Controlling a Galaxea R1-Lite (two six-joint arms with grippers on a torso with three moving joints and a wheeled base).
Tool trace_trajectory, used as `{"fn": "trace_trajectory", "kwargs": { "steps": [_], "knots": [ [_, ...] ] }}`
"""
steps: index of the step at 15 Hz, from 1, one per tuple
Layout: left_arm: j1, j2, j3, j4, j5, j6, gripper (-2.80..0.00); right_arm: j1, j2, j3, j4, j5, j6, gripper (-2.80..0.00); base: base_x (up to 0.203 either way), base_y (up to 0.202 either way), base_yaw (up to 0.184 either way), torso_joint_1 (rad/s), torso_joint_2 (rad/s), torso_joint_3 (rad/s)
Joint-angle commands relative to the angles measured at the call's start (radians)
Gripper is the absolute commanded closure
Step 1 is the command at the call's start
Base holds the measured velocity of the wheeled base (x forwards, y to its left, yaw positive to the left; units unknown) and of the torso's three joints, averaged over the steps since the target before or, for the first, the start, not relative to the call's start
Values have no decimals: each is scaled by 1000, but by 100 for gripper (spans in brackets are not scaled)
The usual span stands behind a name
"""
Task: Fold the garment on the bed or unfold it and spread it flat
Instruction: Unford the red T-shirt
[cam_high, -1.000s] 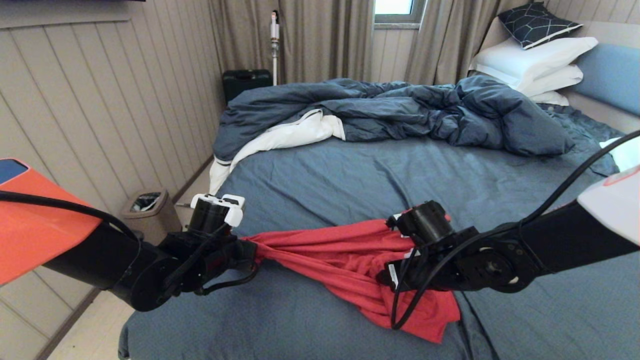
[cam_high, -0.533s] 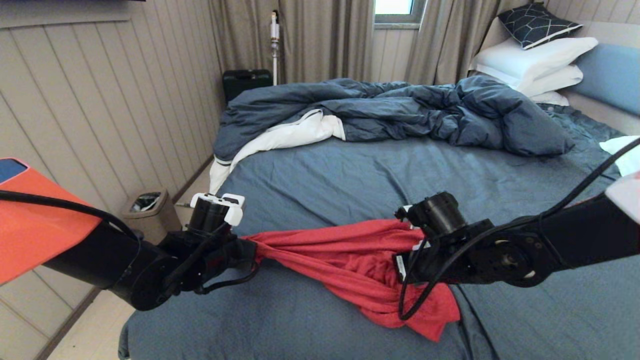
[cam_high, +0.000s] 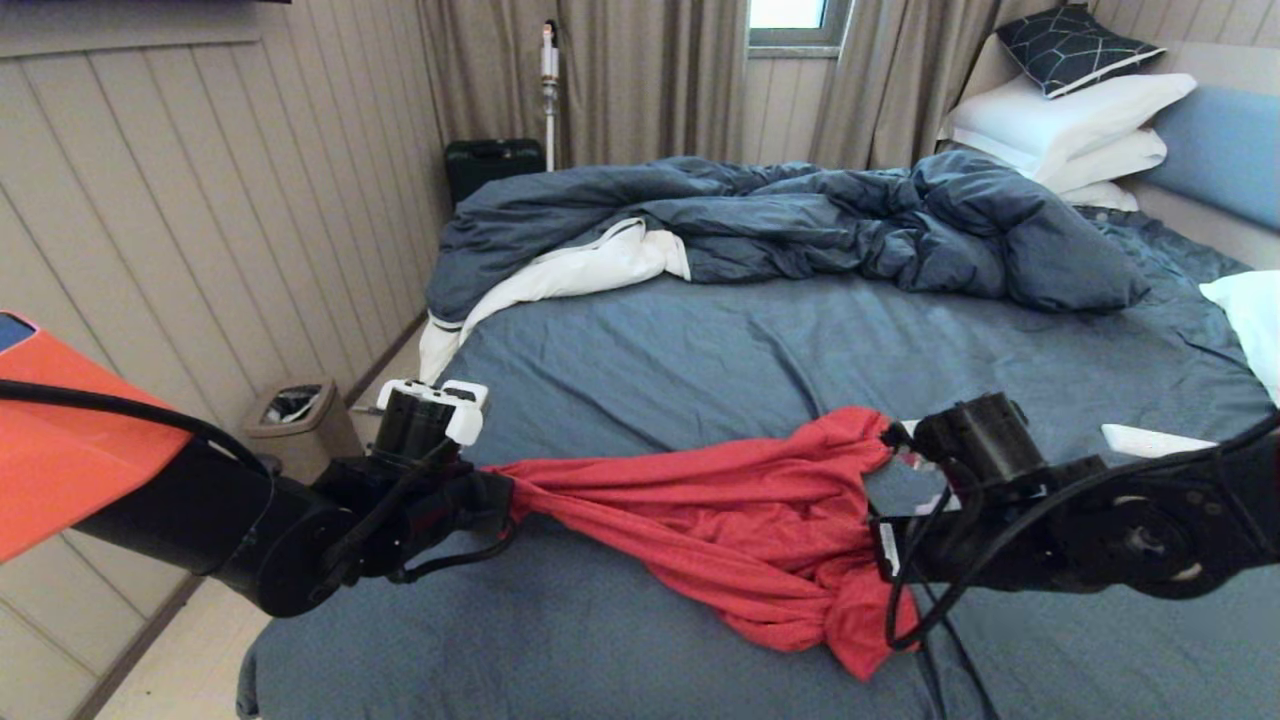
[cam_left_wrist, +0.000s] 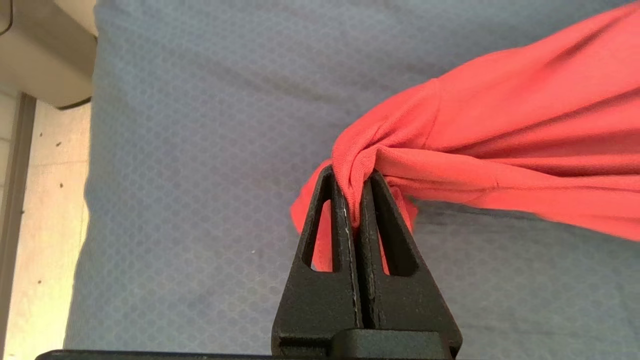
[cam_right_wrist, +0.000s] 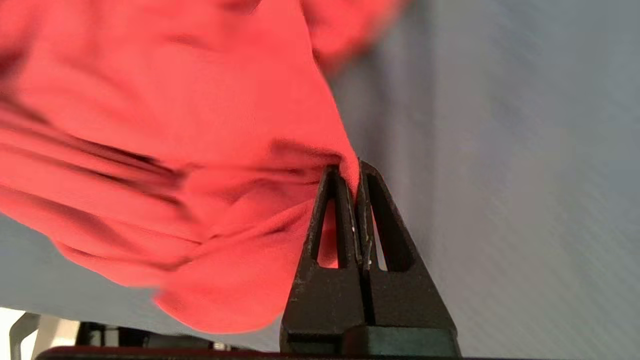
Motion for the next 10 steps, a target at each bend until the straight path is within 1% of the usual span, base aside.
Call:
{"fn": "trace_trajectory", "kwargs": {
  "steps": [1,3,5,6,8,10],
  "knots": [
    [12,-5,-13,-1,2,-1,0,-64,-87,53,-1,-1,-7,0,0,0,0,0,0,0],
    [38,-13,-32,13,-14,-1,0,-148,-159,107,-2,5,-42,0,0,0,0,0,0,0],
    [60,-40,-44,66,-66,-6,0,-231,-210,158,-2,16,-71,0,0,0,0,0,0,0],
    [67,-50,-46,78,-82,-13,0,-261,-225,175,-2,25,-81,0,0,0,0,0,0,0],
    [83,-51,-62,87,-89,-14,0,-304,-242,213,-5,50,-94,0,0,0,0,0,0,0],
    [91,-45,-79,105,-90,-15,0,-317,-235,247,-46,62,-97,0,0,0,0,0,0,0]
  ]
}}
